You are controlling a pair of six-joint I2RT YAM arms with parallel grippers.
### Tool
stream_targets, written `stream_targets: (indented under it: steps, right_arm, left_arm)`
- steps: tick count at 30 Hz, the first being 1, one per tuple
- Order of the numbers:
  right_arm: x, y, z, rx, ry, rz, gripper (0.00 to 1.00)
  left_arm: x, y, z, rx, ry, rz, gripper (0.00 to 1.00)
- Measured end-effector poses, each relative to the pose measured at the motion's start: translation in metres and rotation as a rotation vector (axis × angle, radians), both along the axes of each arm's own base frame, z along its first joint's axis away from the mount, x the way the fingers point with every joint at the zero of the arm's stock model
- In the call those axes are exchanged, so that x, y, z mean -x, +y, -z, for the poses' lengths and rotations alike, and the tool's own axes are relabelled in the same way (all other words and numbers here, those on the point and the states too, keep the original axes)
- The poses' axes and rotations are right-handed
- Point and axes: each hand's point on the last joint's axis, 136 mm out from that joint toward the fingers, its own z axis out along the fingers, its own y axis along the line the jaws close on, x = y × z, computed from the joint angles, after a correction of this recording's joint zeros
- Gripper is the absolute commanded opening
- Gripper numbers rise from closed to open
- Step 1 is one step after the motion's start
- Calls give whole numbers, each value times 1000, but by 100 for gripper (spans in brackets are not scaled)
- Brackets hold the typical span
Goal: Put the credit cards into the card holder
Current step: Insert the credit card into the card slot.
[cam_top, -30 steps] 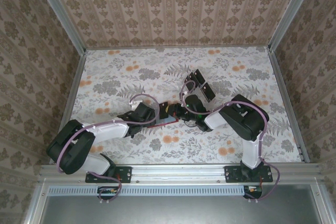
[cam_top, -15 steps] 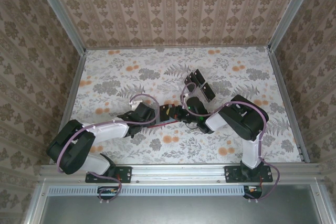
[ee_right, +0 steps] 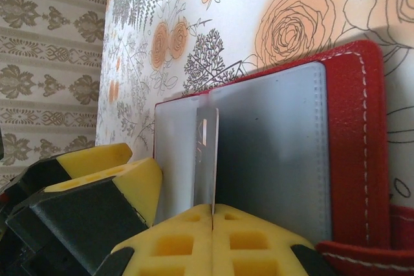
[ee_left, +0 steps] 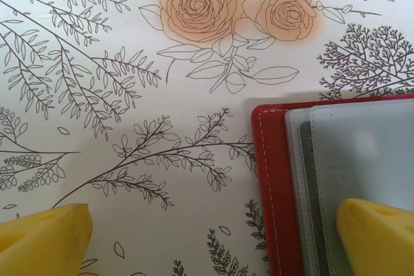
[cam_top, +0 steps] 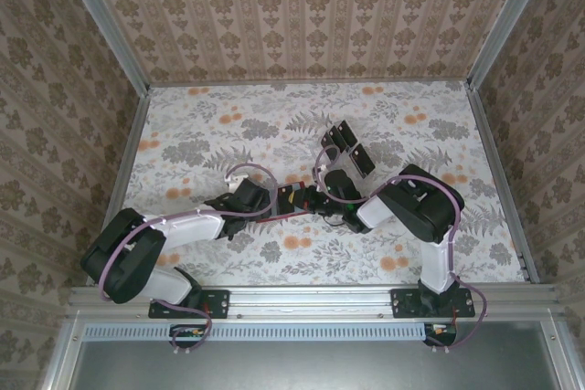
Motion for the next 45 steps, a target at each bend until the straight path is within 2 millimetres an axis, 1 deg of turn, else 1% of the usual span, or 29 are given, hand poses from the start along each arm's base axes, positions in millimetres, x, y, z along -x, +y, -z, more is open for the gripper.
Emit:
stream_targets:
  steps: [17, 19, 21, 24, 26, 28, 32, 36, 42, 45]
  right_arm:
    - [-5, 18, 1, 2, 35, -55, 0]
    - [-6, 20, 1, 10, 38, -61, 8]
    - [-6, 21, 3, 26, 43, -67, 19]
    - [-8, 24, -5, 48, 27, -90, 34]
    - [-9, 24, -8, 73, 22, -96, 38]
    - [-8, 23, -9, 109, 23, -104, 40]
    - [-9, 19, -7, 185, 31, -113, 41]
    - [-11, 15, -4, 246, 37, -124, 41]
    - [-13, 11, -2, 311, 46, -125, 39]
    - [-14, 9, 0, 338, 50, -125, 33]
  left_arm:
    - [0, 0, 0, -1, -1, -1, 99]
    - [0, 1, 0, -3, -2, -2, 99]
    - [0, 1, 0, -4, -2, -3, 99]
    - [2, 3, -2, -10, 3, -2, 99]
    - [5, 6, -3, -16, 10, -2, 99]
    - [7, 9, -5, -20, 15, -4, 99]
    - [7, 16, -14, -10, 6, -24, 99]
    - [6, 23, -18, -8, 2, -46, 99]
    - [10, 31, -12, -23, 21, -60, 99]
    - [13, 34, -6, -34, 36, -60, 99]
